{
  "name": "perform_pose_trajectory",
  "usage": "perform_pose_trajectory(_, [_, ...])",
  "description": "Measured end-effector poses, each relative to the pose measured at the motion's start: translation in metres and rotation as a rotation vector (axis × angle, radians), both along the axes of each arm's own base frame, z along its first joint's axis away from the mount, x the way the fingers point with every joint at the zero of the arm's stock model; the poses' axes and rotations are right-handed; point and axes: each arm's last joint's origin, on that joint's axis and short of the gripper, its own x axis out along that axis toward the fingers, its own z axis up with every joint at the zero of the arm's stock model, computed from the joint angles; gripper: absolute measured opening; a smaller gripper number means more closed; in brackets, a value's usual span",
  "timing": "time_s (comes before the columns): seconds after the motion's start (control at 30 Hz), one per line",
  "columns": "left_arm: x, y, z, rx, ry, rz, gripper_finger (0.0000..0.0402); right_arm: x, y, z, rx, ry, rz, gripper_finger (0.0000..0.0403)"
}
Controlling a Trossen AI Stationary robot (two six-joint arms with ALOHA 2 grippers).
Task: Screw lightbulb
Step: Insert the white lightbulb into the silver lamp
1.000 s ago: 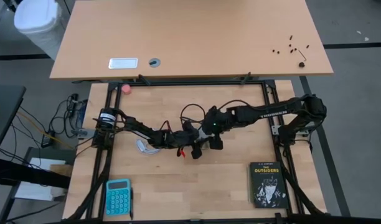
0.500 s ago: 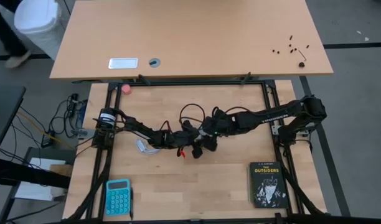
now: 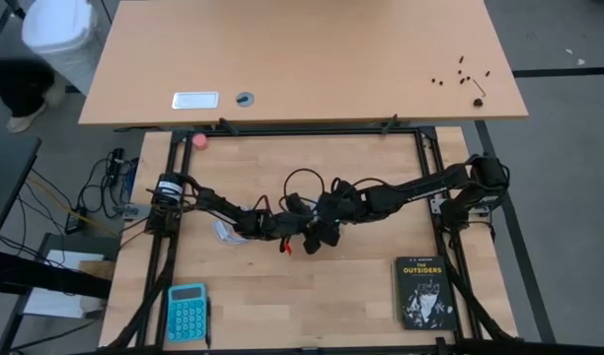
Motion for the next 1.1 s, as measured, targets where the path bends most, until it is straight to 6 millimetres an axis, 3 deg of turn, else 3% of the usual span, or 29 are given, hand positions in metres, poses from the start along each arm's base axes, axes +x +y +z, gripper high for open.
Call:
perform_pose_trajectory(0.3, [0.0,0.0,0.0,0.007,0.008,0.0,0.0178,-0.005,0.013,0.003,-0.099,0.019,0.094,0.0297])
perform_pose_trajectory(0.5, [-0.001,-0.001,-0.001,0.013,0.015,0.004,0.0178,-0.023,0.011,-0.014,-0.122,-0.059,0.142,0.03])
perform_pose_trajectory(0.7, [-0.001,-0.002,-0.001,0.012,0.015,0.001,0.0178,-0.04,0.002,-0.024,-0.12,-0.173,0.241,0.0305])
perform_pose_trajectory(0.8, [-0.001,-0.002,-0.001,0.012,0.016,-0.002,0.0178,-0.053,-0.005,-0.033,-0.141,-0.127,0.278,0.0305])
perform_pose_trajectory(1.1, [0.0,-0.003,-0.001,0.025,0.026,-0.041,0.0178,-0.07,-0.033,-0.02,-0.11,-0.335,0.488,0.0305])
